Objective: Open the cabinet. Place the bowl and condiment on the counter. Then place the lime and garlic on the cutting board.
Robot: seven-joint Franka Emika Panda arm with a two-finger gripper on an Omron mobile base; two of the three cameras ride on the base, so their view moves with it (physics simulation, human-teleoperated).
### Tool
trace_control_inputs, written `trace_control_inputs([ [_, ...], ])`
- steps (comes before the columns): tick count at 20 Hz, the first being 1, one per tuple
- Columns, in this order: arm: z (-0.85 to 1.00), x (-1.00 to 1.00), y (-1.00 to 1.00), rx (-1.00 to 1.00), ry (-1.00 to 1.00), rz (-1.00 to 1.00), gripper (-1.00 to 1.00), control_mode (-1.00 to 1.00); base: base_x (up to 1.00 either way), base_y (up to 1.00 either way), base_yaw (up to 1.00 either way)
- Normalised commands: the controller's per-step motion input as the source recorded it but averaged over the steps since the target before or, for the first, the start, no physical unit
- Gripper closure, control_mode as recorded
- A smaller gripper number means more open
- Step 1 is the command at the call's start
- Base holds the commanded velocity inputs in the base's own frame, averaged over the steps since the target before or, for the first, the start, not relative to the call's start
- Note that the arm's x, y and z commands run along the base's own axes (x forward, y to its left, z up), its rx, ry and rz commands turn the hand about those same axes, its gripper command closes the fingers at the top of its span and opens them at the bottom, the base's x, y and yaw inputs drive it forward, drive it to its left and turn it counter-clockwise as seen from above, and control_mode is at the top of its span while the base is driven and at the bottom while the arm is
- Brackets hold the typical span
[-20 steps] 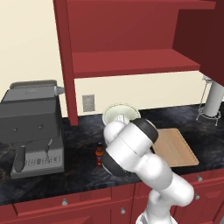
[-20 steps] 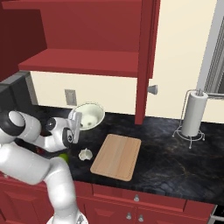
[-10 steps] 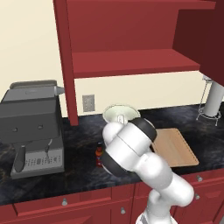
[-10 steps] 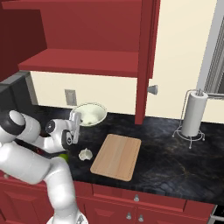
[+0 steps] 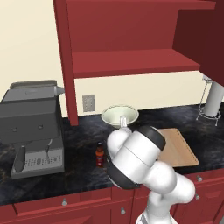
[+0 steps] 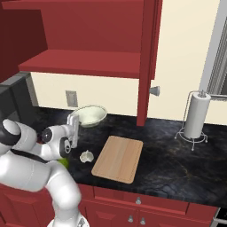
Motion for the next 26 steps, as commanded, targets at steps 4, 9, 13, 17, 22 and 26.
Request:
trace_control_inputs([
  [4,0.59,-0.19,0.01,0.07,0.04,0.0,-1.0,-1.0,0.0,0.0,0.0],
  [9,0.61,-0.22,0.01,0.11,0.13,-0.01,-1.0,-1.0,0.0,0.0,0.0],
  [13,0.62,-0.33,0.01,0.12,0.17,-0.05,-1.0,-1.0,0.0,0.0,0.0],
  [17,0.5,-0.39,0.0,0.11,0.17,-0.06,-1.0,-1.0,0.0,0.0,0.0],
  [22,0.46,-0.45,0.0,0.12,0.14,-0.1,-1.0,-1.0,0.0,0.0,0.0],
  [26,0.37,-0.4,0.0,0.11,0.15,-0.11,-1.0,-1.0,0.0,0.0,0.0],
])
